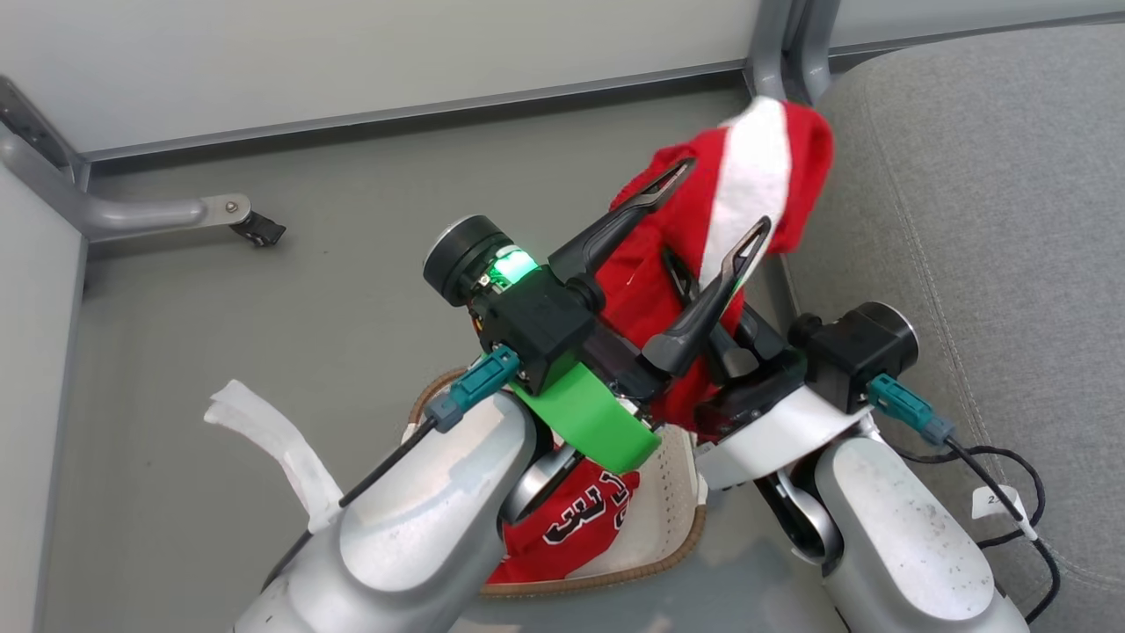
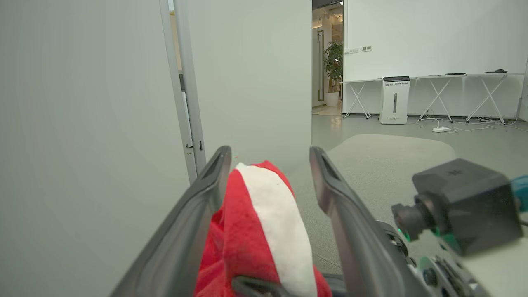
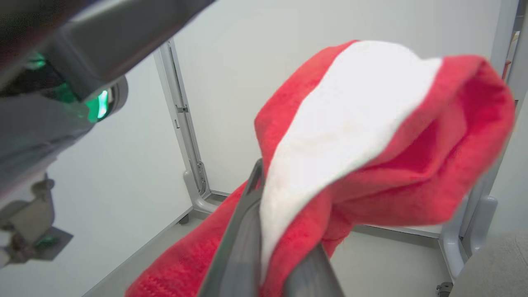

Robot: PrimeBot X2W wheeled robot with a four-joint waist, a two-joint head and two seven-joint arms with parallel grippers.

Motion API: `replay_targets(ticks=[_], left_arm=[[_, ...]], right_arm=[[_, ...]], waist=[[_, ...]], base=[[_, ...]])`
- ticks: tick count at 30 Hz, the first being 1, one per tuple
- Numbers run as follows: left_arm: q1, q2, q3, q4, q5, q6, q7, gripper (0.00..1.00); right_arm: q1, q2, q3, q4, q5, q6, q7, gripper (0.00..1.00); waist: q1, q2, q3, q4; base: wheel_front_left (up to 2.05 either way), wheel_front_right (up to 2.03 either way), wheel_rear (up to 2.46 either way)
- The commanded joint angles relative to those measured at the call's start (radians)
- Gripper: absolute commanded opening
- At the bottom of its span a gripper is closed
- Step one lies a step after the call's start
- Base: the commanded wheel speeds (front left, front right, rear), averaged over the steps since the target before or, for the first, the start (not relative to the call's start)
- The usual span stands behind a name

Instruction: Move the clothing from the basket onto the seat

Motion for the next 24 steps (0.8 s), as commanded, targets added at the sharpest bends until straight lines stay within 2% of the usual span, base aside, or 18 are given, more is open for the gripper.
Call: replay_targets(ticks=[1, 6, 11, 24], left_arm=[[0.017, 0.007, -0.002, 0.004, 0.007, 0.006, -0.004, 1.00], [0.022, 0.014, -0.004, 0.006, 0.011, 0.010, -0.004, 1.00], [0.032, 0.038, 0.002, 0.003, 0.016, 0.023, -0.004, 1.00], [0.035, 0.113, -0.012, -0.026, 0.045, 0.040, 0.020, 1.00]], right_arm=[[-0.010, -0.003, -0.010, 0.002, 0.001, 0.000, 0.000, 0.00], [-0.003, -0.003, -0.053, 0.003, -0.019, 0.000, 0.000, 0.00], [0.021, -0.003, -0.116, -0.002, -0.045, 0.000, 0.000, 0.00], [0.078, -0.003, -0.316, -0.087, -0.088, 0.000, 0.000, 0.00]], waist=[[0.0000, 0.0000, 0.001, 0.001], [0.0000, 0.0000, 0.005, -0.002], [0.0000, 0.0000, 0.018, -0.039], [0.0000, 0.0000, 0.102, -0.246]], base=[[0.00, 0.00, 0.00], [0.00, 0.00, 0.00], [0.00, 0.00, 0.00], [0.00, 0.00, 0.00]])
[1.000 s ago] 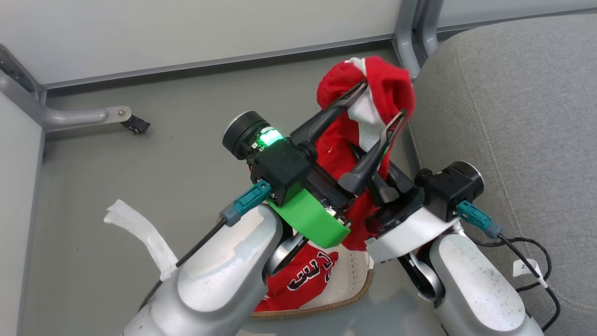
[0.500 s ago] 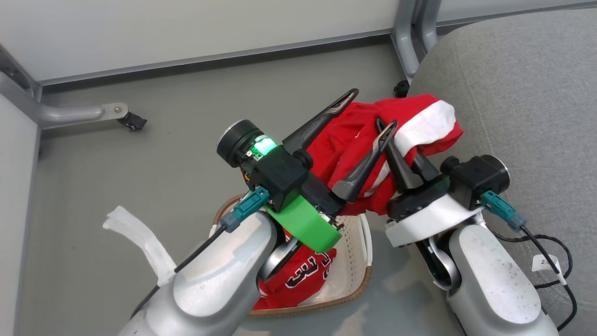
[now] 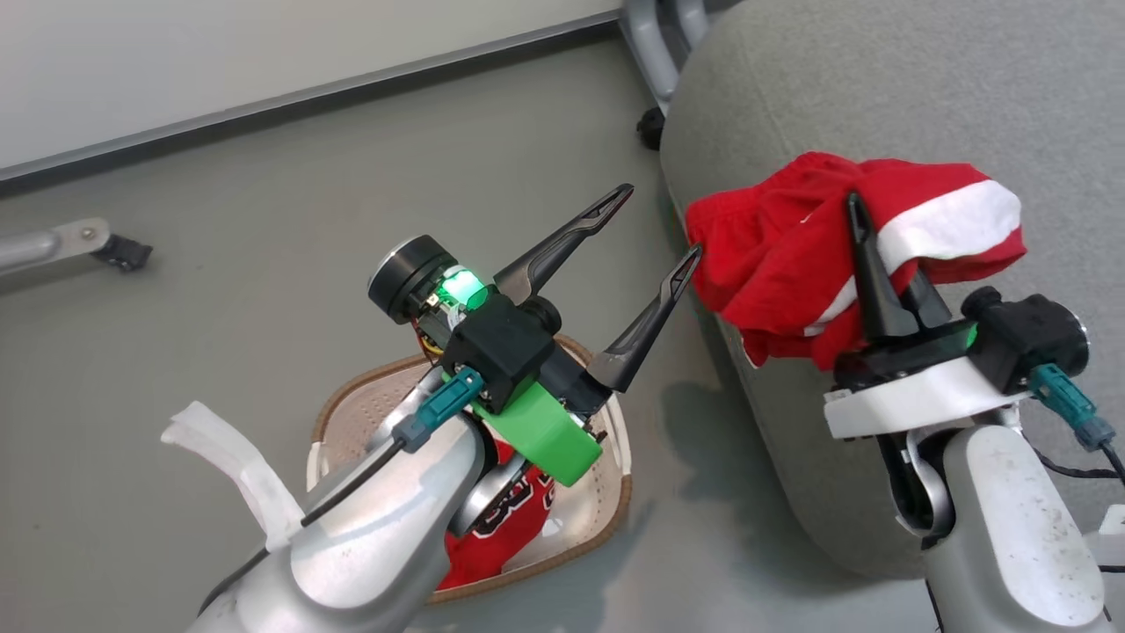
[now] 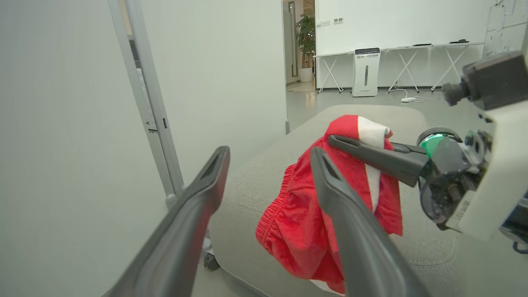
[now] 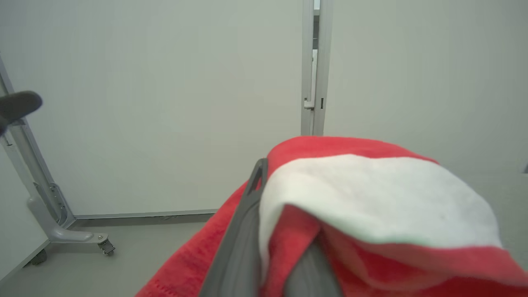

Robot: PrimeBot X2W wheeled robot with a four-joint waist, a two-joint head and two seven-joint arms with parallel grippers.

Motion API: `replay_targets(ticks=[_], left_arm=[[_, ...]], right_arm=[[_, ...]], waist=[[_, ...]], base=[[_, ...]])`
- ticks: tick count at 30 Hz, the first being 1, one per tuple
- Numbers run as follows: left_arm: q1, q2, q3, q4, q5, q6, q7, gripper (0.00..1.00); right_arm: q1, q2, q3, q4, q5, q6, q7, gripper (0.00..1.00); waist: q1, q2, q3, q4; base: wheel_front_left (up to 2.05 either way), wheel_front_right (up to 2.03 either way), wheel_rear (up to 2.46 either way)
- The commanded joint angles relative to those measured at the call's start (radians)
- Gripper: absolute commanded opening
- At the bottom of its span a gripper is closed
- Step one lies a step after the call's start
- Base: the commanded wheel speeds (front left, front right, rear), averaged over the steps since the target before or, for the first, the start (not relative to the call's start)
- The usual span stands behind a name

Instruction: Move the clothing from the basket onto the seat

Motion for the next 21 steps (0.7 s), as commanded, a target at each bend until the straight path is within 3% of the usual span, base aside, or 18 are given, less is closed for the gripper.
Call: replay_targets(ticks=[1, 12, 21], left_arm=[[0.004, 0.013, -0.001, -0.003, 0.004, 0.002, 0.003, 1.00], [-0.023, 0.054, -0.020, -0.014, 0.031, 0.006, 0.028, 1.00], [-0.016, 0.062, -0.032, -0.010, 0.034, 0.014, 0.029, 1.00]], right_arm=[[0.015, -0.003, -0.016, -0.012, 0.003, 0.000, 0.000, 0.00], [0.084, -0.003, -0.119, -0.052, 0.029, 0.000, 0.000, 0.00], [0.145, -0.003, -0.152, -0.065, 0.045, 0.000, 0.000, 0.00]], waist=[[0.0000, 0.0000, 0.048, -0.092], [0.0000, 0.0000, 0.090, -0.272], [0.0000, 0.0000, 0.089, -0.329]], base=[[0.00, 0.00, 0.00], [0.00, 0.00, 0.00], [0.00, 0.00, 0.00]])
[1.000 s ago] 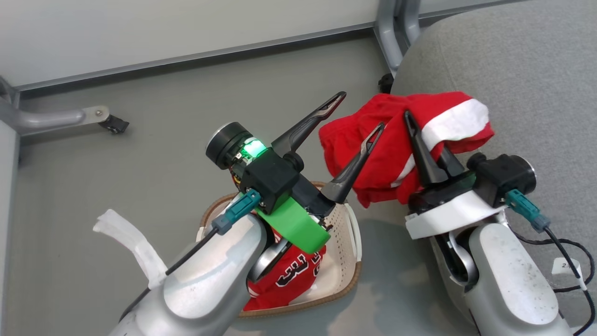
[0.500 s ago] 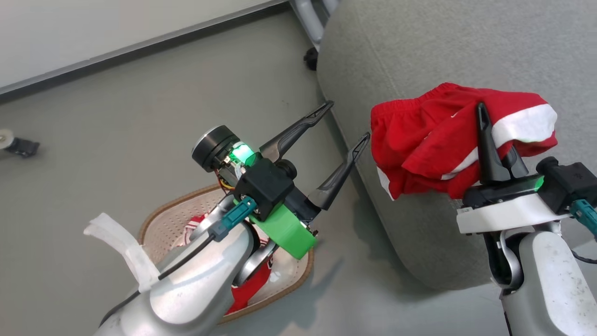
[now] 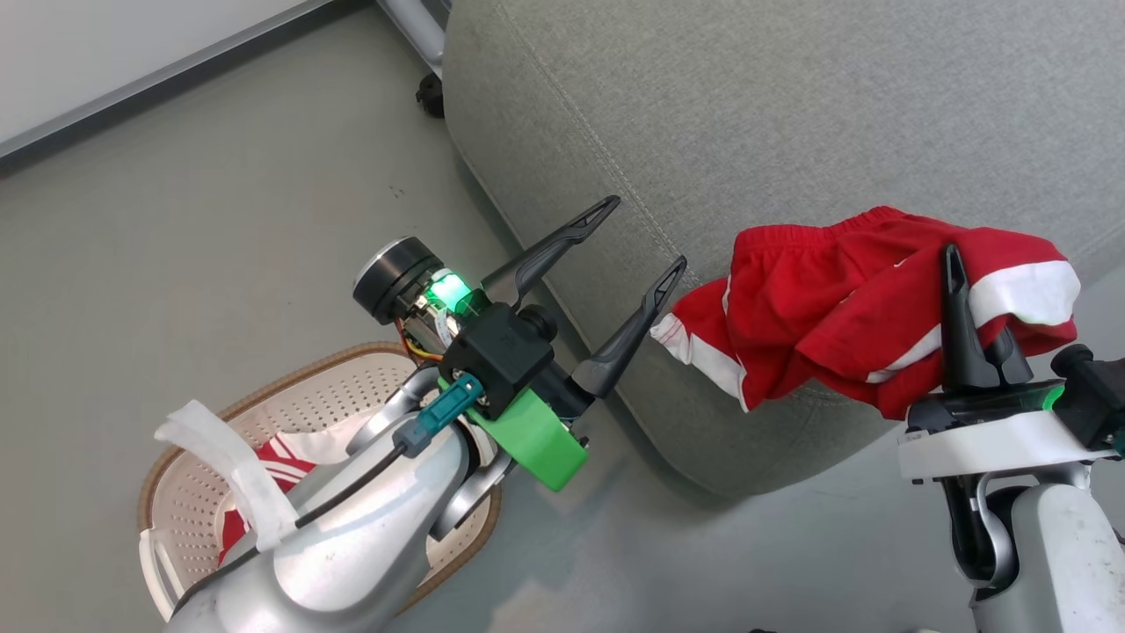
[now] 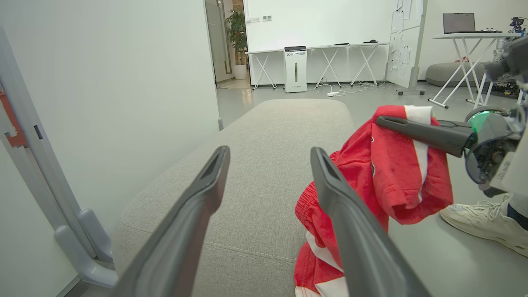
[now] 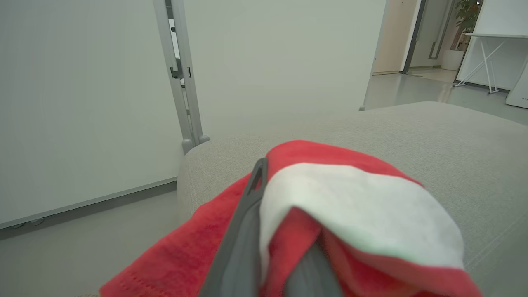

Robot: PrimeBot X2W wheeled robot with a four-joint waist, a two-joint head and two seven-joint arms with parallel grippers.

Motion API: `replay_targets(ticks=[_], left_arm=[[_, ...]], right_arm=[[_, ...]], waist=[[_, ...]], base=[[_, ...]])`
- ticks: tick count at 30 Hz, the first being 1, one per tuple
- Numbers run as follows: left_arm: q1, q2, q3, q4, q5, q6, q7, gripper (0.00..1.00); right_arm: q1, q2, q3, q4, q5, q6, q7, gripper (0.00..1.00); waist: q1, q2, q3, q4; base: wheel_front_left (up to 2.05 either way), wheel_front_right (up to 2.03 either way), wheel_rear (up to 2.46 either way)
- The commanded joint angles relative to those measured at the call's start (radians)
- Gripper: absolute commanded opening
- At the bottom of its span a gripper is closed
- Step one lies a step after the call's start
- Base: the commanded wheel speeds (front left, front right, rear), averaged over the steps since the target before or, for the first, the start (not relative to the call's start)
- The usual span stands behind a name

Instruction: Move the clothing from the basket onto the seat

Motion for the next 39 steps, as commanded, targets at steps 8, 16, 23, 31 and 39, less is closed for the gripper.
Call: replay_targets(ticks=[8, 16, 23, 31, 39], left_arm=[[-0.005, 0.010, -0.001, 0.001, 0.005, 0.014, -0.009, 1.00], [-0.057, 0.027, 0.004, -0.034, 0.024, 0.021, 0.021, 1.00], [-0.119, 0.045, 0.014, -0.067, 0.041, 0.022, 0.042, 1.00], [-0.187, 0.051, 0.021, -0.099, 0.063, 0.019, 0.050, 1.00], [-0.230, 0.043, 0.016, -0.111, 0.082, 0.018, 0.044, 1.00]], right_arm=[[-0.060, -0.002, -0.047, -0.003, 0.009, 0.000, 0.000, 0.00], [-0.312, -0.002, -0.150, 0.018, -0.041, 0.000, 0.000, 0.00], [-0.566, -0.054, -0.248, 0.063, -0.110, 0.000, 0.000, 0.00], [-0.853, -0.203, -0.305, 0.229, -0.115, 0.000, 0.000, 0.00], [-0.962, -0.229, -0.293, 0.482, -0.154, 0.000, 0.000, 0.00]], waist=[[0.0000, -0.0001, 0.026, 0.008], [0.0000, -0.0001, 0.141, 0.060], [0.0000, -0.0001, 0.263, 0.117], [0.0000, -0.0001, 0.385, 0.166], [0.0000, -0.0001, 0.466, 0.196]], base=[[0.00, 0.00, 0.00], [0.00, 0.00, 0.00], [0.00, 0.00, 0.00], [0.00, 0.00, 0.00], [0.00, 0.00, 0.00]])
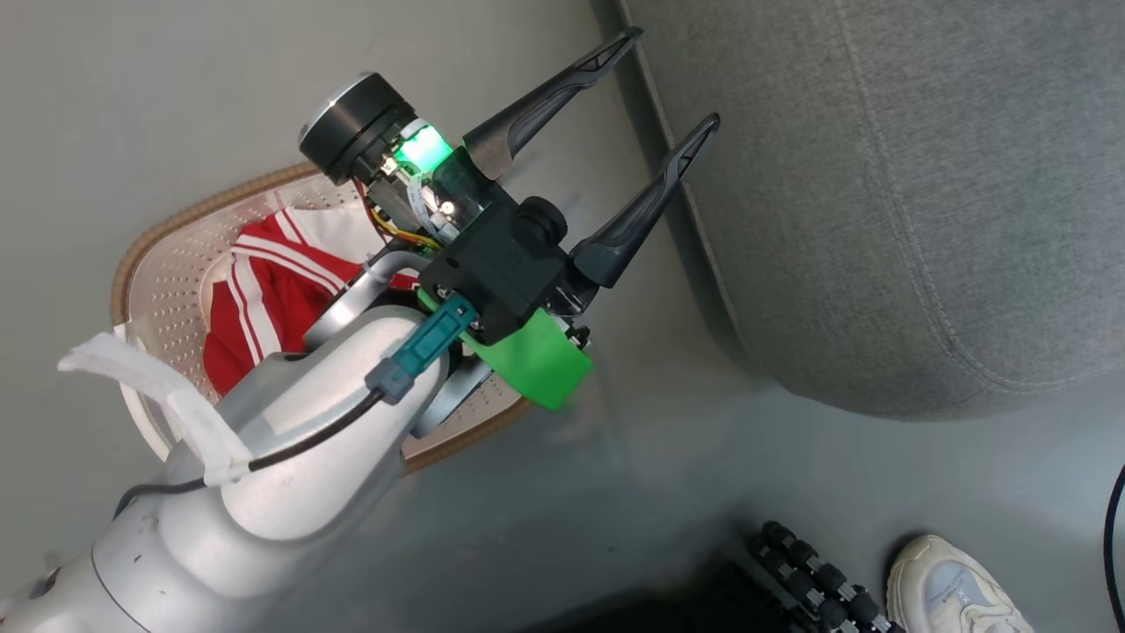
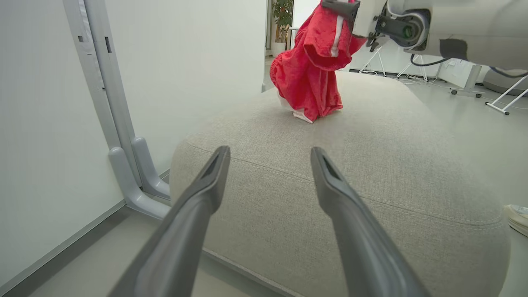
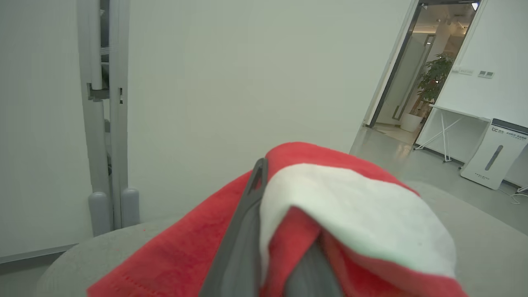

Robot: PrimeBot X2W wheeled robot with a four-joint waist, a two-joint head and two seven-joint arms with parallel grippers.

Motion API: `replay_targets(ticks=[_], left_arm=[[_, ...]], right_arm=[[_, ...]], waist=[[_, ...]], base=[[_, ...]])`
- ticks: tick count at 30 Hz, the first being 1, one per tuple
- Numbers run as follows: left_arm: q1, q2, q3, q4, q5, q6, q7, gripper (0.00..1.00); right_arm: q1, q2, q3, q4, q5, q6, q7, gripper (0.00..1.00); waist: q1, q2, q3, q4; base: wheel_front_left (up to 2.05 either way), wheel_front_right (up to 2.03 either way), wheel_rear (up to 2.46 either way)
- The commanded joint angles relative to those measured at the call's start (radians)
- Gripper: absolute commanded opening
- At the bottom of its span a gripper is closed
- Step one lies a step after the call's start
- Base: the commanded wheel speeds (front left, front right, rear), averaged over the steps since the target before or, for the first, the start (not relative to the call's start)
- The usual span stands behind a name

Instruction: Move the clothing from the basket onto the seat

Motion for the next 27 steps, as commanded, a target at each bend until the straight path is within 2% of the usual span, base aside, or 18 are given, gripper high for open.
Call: replay_targets(ticks=[1, 7, 12, 13, 14, 15, 20, 27], left_arm=[[-0.020, -0.002, -0.001, 0.001, 0.012, 0.002, -0.009, 1.00], [-0.018, -0.008, -0.005, 0.020, 0.002, 0.008, -0.031, 1.00], [-0.005, 0.000, -0.002, 0.029, -0.005, 0.012, -0.043, 1.00], [0.000, 0.003, -0.001, 0.031, -0.007, 0.014, -0.043, 1.00], [0.004, 0.005, 0.001, 0.033, -0.009, 0.016, -0.044, 1.00], [0.009, 0.006, 0.001, 0.034, -0.011, 0.018, -0.047, 1.00], [0.029, 0.007, 0.005, 0.047, -0.021, 0.027, -0.063, 1.00], [0.080, -0.008, 0.023, 0.069, -0.049, 0.049, -0.087, 1.00]], right_arm=[[-0.002, 0.004, 0.001, 0.034, -0.013, -0.001, 0.000, 0.00], [0.059, 0.025, -0.019, 0.172, -0.033, -0.001, 0.000, 0.00], [0.080, 0.030, -0.023, 0.216, -0.038, -0.001, 0.000, 0.00], [0.084, 0.033, -0.022, 0.217, -0.038, -0.001, 0.000, 0.31], [0.089, 0.036, -0.020, 0.213, -0.039, -0.001, 0.000, 0.79], [0.097, 0.037, -0.019, 0.208, -0.038, -0.001, 0.000, 1.00], [0.156, 0.045, -0.008, 0.170, -0.037, -0.001, 0.000, 1.00], [0.334, 0.061, 0.013, 0.074, -0.024, -0.001, 0.000, 1.00]], waist=[[-0.0001, 0.0000, 0.054, 0.042], [-0.0001, 0.0000, 0.058, 0.066], [-0.0001, 0.0000, 0.045, 0.068], [-0.0001, 0.0000, 0.041, 0.066], [-0.0001, 0.0000, 0.036, 0.064], [-0.0001, 0.0000, 0.030, 0.063], [-0.0001, 0.0000, -0.018, 0.059], [-0.0001, 0.0000, -0.126, 0.067]], base=[[0.00, 0.00, 0.00], [0.00, 0.00, 0.00], [0.00, 0.00, 0.00], [0.00, 0.00, 0.00], [0.00, 0.00, 0.00], [0.00, 0.00, 0.00], [0.00, 0.00, 0.00], [0.00, 0.00, 0.00]])
